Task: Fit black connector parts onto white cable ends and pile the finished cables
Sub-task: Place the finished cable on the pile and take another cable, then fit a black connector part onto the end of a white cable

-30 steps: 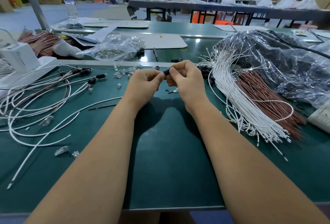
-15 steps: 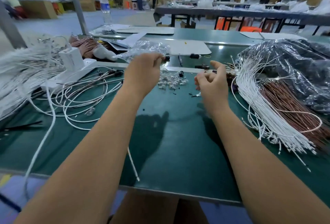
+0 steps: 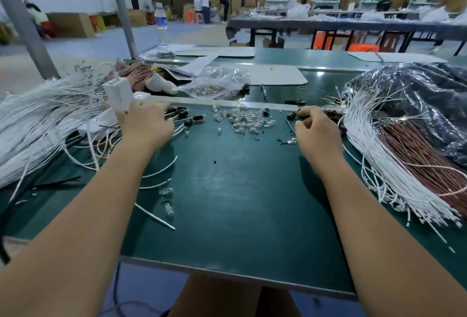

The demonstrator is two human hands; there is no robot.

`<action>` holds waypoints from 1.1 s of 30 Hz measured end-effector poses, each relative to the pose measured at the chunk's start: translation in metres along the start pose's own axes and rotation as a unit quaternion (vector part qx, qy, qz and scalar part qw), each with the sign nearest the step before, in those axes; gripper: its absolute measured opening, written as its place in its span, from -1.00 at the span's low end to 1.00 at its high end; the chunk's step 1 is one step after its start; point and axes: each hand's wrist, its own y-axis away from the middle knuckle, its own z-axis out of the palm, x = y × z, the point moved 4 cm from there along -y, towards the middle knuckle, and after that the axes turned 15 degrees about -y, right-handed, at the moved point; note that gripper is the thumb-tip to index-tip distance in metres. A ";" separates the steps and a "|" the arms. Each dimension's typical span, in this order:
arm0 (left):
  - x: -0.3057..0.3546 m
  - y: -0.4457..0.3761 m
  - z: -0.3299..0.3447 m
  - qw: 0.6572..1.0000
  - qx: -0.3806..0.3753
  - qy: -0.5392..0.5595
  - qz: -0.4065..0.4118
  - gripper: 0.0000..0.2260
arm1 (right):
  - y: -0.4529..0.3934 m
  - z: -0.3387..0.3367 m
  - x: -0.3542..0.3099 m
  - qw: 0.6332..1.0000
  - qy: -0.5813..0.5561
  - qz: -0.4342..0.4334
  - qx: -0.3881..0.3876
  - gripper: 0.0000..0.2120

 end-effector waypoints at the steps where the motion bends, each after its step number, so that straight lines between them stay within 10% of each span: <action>1: 0.013 -0.001 -0.006 1.000 0.005 0.023 0.012 -0.64 | -0.001 -0.004 0.000 1.000 0.028 0.003 0.009 -0.78; 9: 0.176 0.028 -0.035 0.929 -0.052 0.324 0.170 -0.73 | -0.004 -0.048 0.023 0.935 0.330 0.118 0.062 -0.84; 14: 0.233 0.049 -0.011 0.928 -0.069 0.277 0.240 -0.75 | -0.005 -0.045 0.026 0.938 0.322 0.103 0.072 -0.92; 19: 0.226 0.040 -0.006 0.885 -0.078 0.406 0.215 -0.79 | -0.014 -0.046 0.018 0.974 -0.123 0.080 0.171 -0.92; 23: 0.223 0.050 -0.016 0.807 -0.088 0.541 0.220 -0.79 | -0.016 -0.028 0.019 0.848 -0.483 0.156 0.152 -0.87; 27: 0.225 0.057 -0.020 0.721 -0.182 0.626 0.236 -0.76 | -0.018 -0.019 0.021 0.773 -0.596 0.186 0.114 -0.92; 33: 0.223 0.056 -0.023 0.735 -0.152 0.619 0.231 -0.83 | -0.016 -0.018 0.012 0.736 -0.655 0.162 0.054 -0.83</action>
